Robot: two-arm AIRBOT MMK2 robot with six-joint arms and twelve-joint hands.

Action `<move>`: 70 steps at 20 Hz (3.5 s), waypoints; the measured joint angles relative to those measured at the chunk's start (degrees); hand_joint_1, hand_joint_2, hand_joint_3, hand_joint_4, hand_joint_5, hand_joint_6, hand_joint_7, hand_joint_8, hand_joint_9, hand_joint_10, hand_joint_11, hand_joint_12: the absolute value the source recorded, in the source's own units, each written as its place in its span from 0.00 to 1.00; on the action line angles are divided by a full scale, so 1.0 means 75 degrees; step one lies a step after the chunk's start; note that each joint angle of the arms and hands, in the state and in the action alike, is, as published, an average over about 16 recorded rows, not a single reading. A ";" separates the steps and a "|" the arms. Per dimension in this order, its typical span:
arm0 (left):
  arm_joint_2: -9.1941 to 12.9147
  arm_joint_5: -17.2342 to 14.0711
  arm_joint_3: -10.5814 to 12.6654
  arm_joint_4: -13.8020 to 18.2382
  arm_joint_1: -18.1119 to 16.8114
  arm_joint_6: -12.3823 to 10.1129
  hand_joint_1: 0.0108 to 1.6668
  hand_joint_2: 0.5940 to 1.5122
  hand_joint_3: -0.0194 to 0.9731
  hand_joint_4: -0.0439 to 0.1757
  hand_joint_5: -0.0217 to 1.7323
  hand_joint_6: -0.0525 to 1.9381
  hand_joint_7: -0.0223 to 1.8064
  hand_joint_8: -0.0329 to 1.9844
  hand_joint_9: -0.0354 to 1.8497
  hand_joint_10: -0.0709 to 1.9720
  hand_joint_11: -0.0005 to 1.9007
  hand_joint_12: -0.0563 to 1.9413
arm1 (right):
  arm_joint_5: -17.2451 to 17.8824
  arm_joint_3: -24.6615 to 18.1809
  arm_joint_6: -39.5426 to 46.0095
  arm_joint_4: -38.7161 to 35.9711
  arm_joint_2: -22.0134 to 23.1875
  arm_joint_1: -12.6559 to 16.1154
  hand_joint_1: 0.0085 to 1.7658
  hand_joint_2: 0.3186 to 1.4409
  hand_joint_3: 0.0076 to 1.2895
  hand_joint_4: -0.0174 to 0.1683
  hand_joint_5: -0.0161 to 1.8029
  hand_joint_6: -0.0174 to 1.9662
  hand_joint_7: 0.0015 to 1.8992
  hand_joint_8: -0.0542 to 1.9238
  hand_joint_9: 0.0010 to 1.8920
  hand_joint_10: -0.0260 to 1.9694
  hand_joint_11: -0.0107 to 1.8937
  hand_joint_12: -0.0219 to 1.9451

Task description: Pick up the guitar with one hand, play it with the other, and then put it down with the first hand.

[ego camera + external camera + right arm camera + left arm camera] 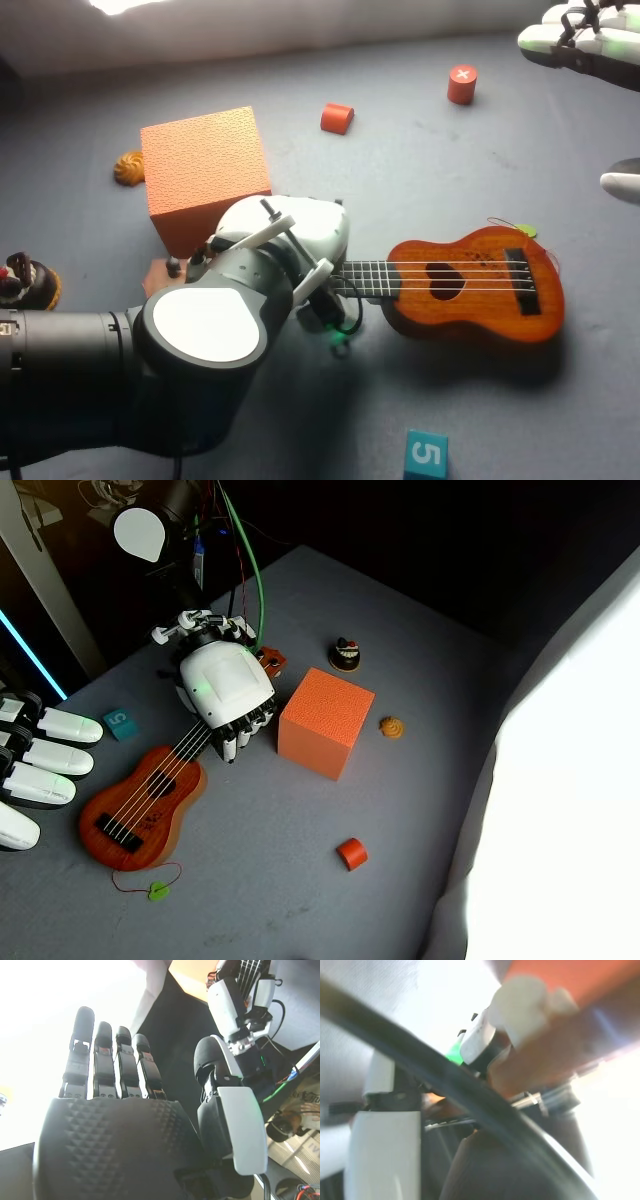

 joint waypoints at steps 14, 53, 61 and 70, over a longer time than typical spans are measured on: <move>-0.0029 -0.0029 0.0187 0.0150 0.0199 0.0015 0.03 0.44 0.02 0.29 0.42 0.64 0.45 0.63 0.45 0.68 0.38 0.86 | -0.0003 -0.0020 -0.0004 -0.0049 0.0006 -0.0001 0.22 0.90 0.01 0.11 0.05 0.07 0.08 0.03 0.01 0.20 0.02 0.48; 0.2033 -0.1909 -0.0604 -0.3744 -0.3469 0.5139 0.60 0.59 0.02 0.39 0.23 0.33 0.18 0.35 0.17 0.46 0.07 0.70 | -0.0017 -0.0075 -0.0101 -0.0131 0.0029 -0.0010 0.27 0.91 0.01 0.17 0.09 0.42 0.15 0.28 0.04 0.54 0.02 0.78; 0.2300 -0.2343 -0.0648 -0.4340 -0.4166 0.6220 0.70 0.63 0.03 0.32 0.33 0.78 0.31 0.79 0.28 0.88 0.20 0.94 | -0.0016 -0.0103 -0.0233 -0.0130 0.0032 -0.0022 0.37 0.95 0.01 0.24 0.19 0.80 0.20 0.74 0.13 0.87 0.10 0.95; 0.2400 -0.2290 -0.0771 -0.4486 -0.4350 0.6454 0.76 0.57 0.06 0.32 0.34 0.98 0.37 0.90 0.36 0.97 0.27 0.98 | -0.0030 -0.0165 -0.0443 -0.0130 0.0032 -0.0032 0.42 0.98 0.01 0.20 0.26 0.92 0.24 0.95 0.20 0.98 0.18 0.99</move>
